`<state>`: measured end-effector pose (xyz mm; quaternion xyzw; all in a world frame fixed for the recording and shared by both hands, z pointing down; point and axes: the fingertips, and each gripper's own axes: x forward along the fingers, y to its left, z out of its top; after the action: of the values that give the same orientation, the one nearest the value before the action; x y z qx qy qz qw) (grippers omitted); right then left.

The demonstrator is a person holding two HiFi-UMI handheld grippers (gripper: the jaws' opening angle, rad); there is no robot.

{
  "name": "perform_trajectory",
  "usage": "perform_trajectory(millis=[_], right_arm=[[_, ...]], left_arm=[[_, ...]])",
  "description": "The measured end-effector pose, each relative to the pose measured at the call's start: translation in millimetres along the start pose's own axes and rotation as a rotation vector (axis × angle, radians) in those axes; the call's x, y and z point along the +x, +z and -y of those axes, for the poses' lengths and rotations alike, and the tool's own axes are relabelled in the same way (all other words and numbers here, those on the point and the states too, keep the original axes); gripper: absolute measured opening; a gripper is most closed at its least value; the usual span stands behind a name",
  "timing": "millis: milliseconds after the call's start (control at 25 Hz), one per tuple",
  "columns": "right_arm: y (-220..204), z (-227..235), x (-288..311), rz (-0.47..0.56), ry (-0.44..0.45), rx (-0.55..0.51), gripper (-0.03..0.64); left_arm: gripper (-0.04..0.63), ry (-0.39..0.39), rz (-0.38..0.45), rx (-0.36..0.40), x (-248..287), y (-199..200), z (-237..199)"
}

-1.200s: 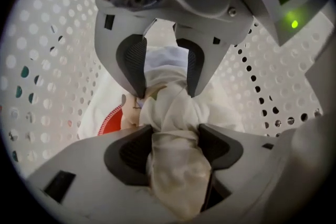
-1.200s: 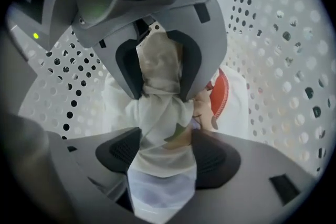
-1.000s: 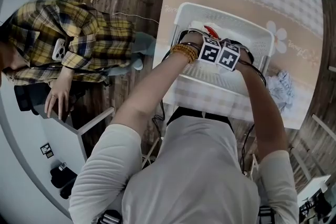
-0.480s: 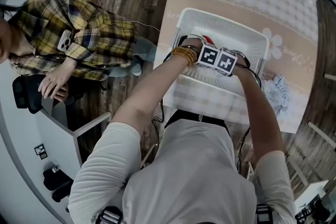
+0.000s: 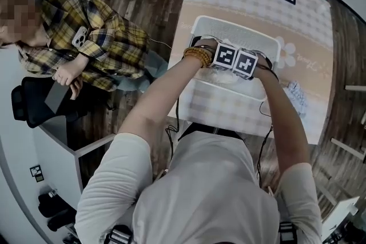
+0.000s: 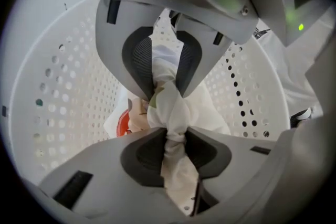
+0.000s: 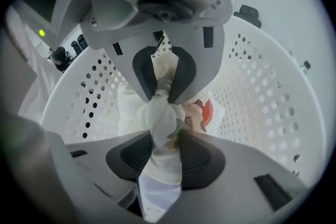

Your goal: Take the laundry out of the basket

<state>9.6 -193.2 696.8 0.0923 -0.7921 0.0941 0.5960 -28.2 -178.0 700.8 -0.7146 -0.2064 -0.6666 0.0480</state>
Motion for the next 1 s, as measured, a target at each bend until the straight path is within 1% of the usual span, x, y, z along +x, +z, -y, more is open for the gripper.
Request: perform_trajectory(millis=[80,200,360,600,800,920,1000], right_arm=[[6,-1,-16,0.025,-0.002,-0.019,0.176],[4,3,-46,0.011,-0.040,-0.024,0.176],[15,1,-84,0.072,-0.052,-0.037,0.176],[19,6,-147,0.098,-0.116,-0.049,0.176],[12,5,-180,0.089,-0.168,-0.054,0.176],[9,-3,-184,0.103,-0.165,-0.057,0.175],[0,-6,-188,0.109,-0.167,-0.046,0.175]], left_arm=[[0.120,0.019,0.002,0.007,-16,4,-1],[0.120,0.047,0.013,0.020,-43,12,0],[0.120,0.081,0.019,0.031,-80,23,2],[0.120,0.144,0.068,0.023,-141,41,8],[0.120,0.192,0.083,0.041,-167,60,12],[0.118,0.187,0.091,0.045,-167,67,16],[0.119,0.182,0.104,0.055,-166,78,17]])
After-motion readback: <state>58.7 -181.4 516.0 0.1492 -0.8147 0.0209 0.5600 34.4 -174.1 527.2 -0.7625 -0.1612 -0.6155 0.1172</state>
